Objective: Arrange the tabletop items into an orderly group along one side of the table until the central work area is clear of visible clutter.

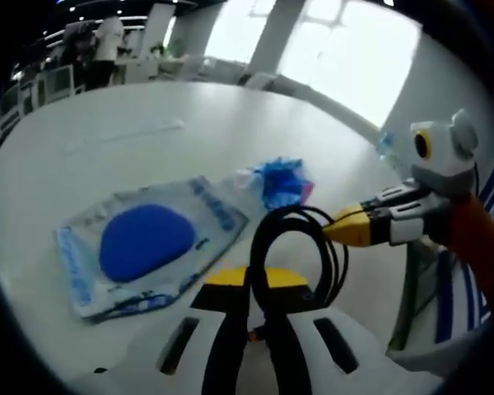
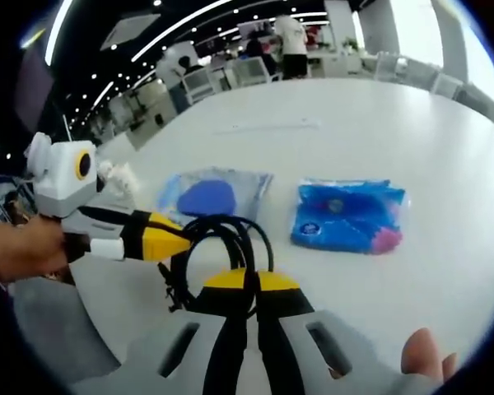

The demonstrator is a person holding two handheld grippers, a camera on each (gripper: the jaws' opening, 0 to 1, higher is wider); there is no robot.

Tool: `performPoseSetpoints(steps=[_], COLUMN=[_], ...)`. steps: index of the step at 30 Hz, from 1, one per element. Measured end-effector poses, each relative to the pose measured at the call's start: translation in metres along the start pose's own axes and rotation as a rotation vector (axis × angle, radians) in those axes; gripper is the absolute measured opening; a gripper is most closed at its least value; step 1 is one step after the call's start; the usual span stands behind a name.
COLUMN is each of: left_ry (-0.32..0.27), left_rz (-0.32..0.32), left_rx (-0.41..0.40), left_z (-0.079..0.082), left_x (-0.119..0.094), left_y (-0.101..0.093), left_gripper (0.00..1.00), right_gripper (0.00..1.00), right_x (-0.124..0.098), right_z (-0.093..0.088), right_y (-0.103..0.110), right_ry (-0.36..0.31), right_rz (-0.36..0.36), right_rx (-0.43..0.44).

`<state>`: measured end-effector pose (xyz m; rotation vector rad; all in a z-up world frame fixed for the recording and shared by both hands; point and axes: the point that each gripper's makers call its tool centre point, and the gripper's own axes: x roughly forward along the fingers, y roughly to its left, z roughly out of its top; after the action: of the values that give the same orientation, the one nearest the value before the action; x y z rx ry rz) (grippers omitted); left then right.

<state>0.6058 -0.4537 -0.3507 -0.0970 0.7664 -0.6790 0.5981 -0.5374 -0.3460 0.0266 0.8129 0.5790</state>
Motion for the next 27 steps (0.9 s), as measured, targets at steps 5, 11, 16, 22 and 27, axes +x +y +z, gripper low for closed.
performPoseSetpoints(steps=[5, 11, 16, 22, 27], left_ry=[0.035, 0.06, 0.074, 0.087, 0.086], left_rz=[-0.002, -0.004, 0.001, 0.007, 0.006], left_rx=[-0.008, -0.009, -0.01, -0.007, -0.006], left_z=[-0.01, -0.017, -0.02, -0.024, -0.024], left_x=[0.008, 0.017, 0.023, 0.027, 0.031], left_y=[-0.001, -0.001, 0.0, 0.002, 0.002], left_gripper=[0.02, 0.02, 0.02, 0.02, 0.02], right_gripper=[0.02, 0.02, 0.03, 0.03, 0.03], right_x=[0.004, 0.01, 0.018, 0.026, 0.03], right_z=[-0.011, -0.017, -0.02, -0.024, -0.026], right_y=[-0.006, -0.013, -0.019, -0.024, -0.029], right_ry=[0.024, 0.039, 0.053, 0.075, 0.086], right_rz=[0.0, -0.009, -0.014, -0.031, -0.045], right_rx=[0.018, 0.024, 0.034, 0.017, 0.008])
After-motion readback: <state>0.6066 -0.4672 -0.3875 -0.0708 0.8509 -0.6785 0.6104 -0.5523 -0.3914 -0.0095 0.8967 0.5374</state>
